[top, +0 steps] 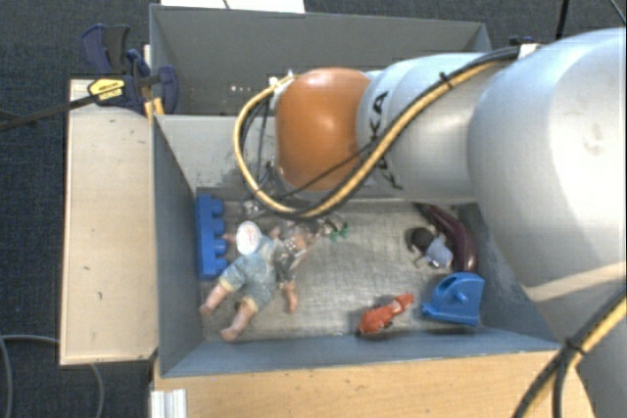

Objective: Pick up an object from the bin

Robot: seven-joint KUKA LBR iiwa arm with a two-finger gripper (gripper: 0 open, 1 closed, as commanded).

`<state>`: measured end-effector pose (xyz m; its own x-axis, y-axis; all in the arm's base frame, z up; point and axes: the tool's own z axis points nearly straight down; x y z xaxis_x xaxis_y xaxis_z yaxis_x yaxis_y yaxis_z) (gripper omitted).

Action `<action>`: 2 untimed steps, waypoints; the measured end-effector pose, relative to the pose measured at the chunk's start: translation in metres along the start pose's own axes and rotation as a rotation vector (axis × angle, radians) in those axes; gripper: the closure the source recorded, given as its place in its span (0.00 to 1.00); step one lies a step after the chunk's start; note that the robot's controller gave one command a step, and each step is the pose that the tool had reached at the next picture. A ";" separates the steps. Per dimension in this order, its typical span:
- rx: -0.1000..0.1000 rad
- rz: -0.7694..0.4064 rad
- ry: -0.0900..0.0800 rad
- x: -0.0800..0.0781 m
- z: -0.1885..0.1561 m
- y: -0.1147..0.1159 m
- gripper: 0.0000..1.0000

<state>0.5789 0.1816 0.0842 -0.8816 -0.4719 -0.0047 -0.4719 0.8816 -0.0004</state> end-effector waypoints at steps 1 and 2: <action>-0.004 -0.023 0.006 0.001 0.002 0.002 1.00; -0.004 -0.023 0.006 0.001 0.002 0.002 1.00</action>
Offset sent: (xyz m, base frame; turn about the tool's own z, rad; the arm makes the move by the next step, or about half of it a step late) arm 0.0000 0.0000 0.0000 0.0000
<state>0.5767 0.1828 0.0824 -0.8708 -0.4917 0.0015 -0.4917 0.8708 0.0033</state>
